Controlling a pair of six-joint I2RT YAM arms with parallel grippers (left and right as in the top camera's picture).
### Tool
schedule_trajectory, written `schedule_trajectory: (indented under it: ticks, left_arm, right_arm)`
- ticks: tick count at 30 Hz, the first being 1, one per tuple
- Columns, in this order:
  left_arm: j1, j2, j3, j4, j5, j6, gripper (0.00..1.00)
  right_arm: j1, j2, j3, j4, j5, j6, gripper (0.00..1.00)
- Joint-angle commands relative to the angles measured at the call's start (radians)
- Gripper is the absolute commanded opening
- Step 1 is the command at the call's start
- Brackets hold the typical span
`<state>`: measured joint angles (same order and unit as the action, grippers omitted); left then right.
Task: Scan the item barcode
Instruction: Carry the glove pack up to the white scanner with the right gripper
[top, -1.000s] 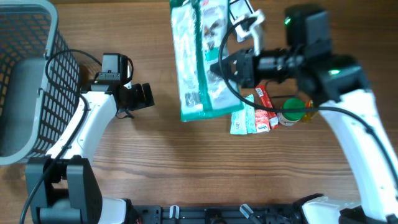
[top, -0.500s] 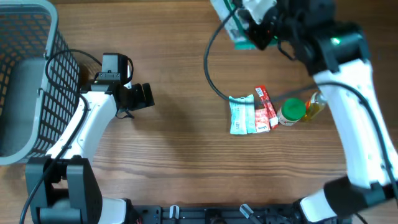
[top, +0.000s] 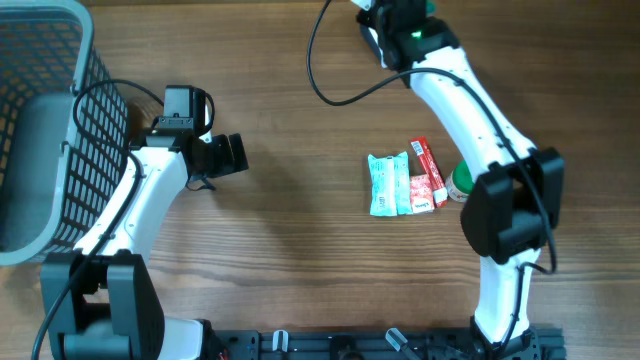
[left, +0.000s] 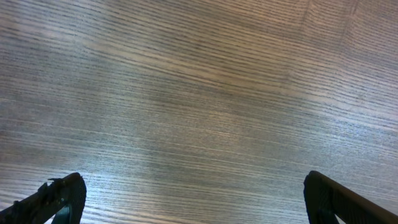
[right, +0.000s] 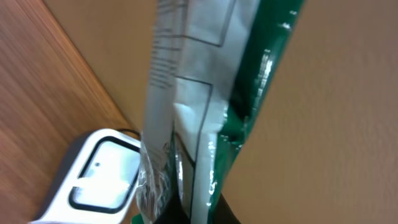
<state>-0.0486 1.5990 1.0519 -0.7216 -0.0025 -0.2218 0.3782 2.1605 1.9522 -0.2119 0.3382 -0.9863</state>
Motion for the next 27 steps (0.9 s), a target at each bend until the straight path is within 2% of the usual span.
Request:
schedule_trajectory:
  ticks: [1, 4, 10, 17, 21, 24, 27]
  left_arm:
    - [0.001, 0.000, -0.005, 0.002, 0.005, 0.005, 1.00]
    - [0.001, 0.000, -0.005, 0.002, 0.005, 0.005, 1.00]
    - [0.001, 0.000, -0.005, 0.002, 0.005, 0.005, 1.00]
    - [0.001, 0.000, -0.005, 0.002, 0.005, 0.005, 1.00]
    - [0.001, 0.000, -0.005, 0.002, 0.005, 0.005, 1.00]
    - [0.001, 0.000, -0.005, 0.002, 0.005, 0.005, 1.00]
    - [0.001, 0.000, -0.005, 0.002, 0.005, 0.005, 1.00]
  right_arm:
    - [0.005, 0.071, 0.010, 0.137, 0.070, -0.114, 0.04]
    - [0.006, 0.109, 0.010, 0.202, 0.031, -0.113, 0.04]
    - [0.008, 0.194, 0.009, 0.216, -0.071, -0.064, 0.04]
    - [0.014, 0.225, 0.003, 0.169, -0.158, 0.193, 0.04]
    - [0.027, 0.225, 0.003, 0.067, -0.230, 0.302, 0.04]
    - [0.025, 0.225, 0.003, 0.033, -0.222, 0.343, 0.04]
    - [0.013, 0.225, 0.004, 0.039, -0.104, 0.358, 0.04]
